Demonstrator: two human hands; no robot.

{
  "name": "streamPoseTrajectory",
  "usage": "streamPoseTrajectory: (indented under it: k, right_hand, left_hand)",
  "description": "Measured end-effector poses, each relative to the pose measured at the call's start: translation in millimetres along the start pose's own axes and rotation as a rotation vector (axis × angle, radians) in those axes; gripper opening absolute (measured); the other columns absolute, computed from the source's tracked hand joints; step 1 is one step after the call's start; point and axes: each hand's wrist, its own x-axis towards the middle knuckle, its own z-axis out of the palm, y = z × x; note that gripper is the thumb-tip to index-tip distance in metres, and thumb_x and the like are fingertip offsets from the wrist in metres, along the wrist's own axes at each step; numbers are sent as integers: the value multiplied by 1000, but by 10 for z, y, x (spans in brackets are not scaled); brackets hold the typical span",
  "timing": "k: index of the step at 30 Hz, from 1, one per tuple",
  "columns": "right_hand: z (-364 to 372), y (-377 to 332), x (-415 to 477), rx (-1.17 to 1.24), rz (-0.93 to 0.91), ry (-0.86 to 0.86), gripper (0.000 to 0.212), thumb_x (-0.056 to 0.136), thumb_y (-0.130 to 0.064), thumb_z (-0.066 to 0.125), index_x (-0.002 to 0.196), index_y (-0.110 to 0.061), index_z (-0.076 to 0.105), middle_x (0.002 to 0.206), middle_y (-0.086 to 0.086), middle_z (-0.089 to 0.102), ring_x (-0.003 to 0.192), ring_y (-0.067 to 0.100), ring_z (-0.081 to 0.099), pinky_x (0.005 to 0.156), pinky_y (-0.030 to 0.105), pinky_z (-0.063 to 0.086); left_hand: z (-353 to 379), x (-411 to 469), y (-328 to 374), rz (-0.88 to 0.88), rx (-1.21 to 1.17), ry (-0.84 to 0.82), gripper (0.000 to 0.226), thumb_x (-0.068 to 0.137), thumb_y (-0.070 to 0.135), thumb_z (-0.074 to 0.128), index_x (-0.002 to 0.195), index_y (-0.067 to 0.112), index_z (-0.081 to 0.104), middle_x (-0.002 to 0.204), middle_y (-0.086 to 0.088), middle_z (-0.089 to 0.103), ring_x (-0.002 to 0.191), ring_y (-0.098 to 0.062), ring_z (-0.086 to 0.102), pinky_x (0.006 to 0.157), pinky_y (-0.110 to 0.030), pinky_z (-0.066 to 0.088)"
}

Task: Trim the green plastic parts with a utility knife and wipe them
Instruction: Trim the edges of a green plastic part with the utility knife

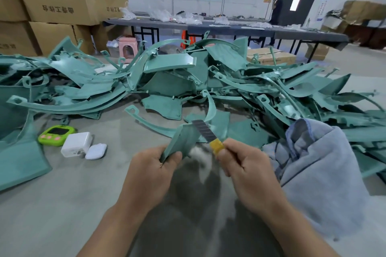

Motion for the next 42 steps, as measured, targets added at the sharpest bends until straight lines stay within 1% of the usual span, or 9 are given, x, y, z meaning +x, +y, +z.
streamPoseTrajectory:
  k: [5,9,12,15,20,28,32,39,42]
  right_hand:
    - [-161,232,145,-138,334,193,35,96,-19,56,63,-11,47,51,-1,47,53,14,41,51,30,28]
    - [-153,145,84,-66,175,233,28,98,-25,57,72,-16,54,53,-3,49,51,13,42,52,33,34]
    - [-74,91,33,-92,127,176,32,98,-32,53,70,-18,52,56,-3,51,52,12,44,52,27,34]
    - [-81,58,27,-89,148,148,32,96,-28,54,66,-18,49,57,0,51,55,15,45,52,29,32]
    - [-94,49,12,-31,198,154,31,96,-23,57,65,-23,53,57,4,55,55,17,48,53,28,34]
    - [-96,190,68,-1,279,181,28,96,-19,58,69,-25,59,53,-3,59,49,9,50,50,23,36]
    - [-65,216,69,-17,285,160,23,96,-22,58,75,-31,62,54,-4,61,50,8,51,53,29,38]
    - [-106,177,56,215,195,296,28,100,-25,56,74,-18,63,56,5,58,50,14,45,52,34,36]
    - [-96,143,40,254,171,249,29,100,-23,57,72,-17,61,56,5,57,50,12,44,51,33,34]
  left_hand:
    - [-88,-2,-46,-57,-76,114,36,74,49,62,69,13,58,52,11,37,50,-5,32,47,-30,29]
    - [-175,3,-45,-123,-150,194,43,61,56,63,64,14,63,49,11,39,47,-6,33,42,-23,29]
    - [-217,49,-19,-239,-332,299,9,61,37,75,68,35,78,54,14,66,48,-4,57,50,-16,49]
    - [-256,116,-81,-355,-608,436,14,65,21,76,76,27,83,70,0,76,64,-24,72,63,-42,61]
    - [-302,141,-116,-398,-775,541,28,84,0,67,65,17,80,64,0,74,56,-18,71,50,-25,56]
    - [-333,106,-131,-257,-606,547,71,73,59,69,70,-10,52,75,-7,50,72,-20,45,70,-41,38]
    - [-265,140,-136,-277,-450,574,56,79,67,57,76,12,65,54,13,59,53,-5,48,61,-34,44]
    - [-224,130,-140,-230,-455,323,52,74,69,61,69,19,74,54,8,63,49,-5,53,46,-24,45]
    - [-143,79,-94,-195,-276,51,19,75,53,75,71,34,77,56,15,66,48,2,52,45,-15,42]
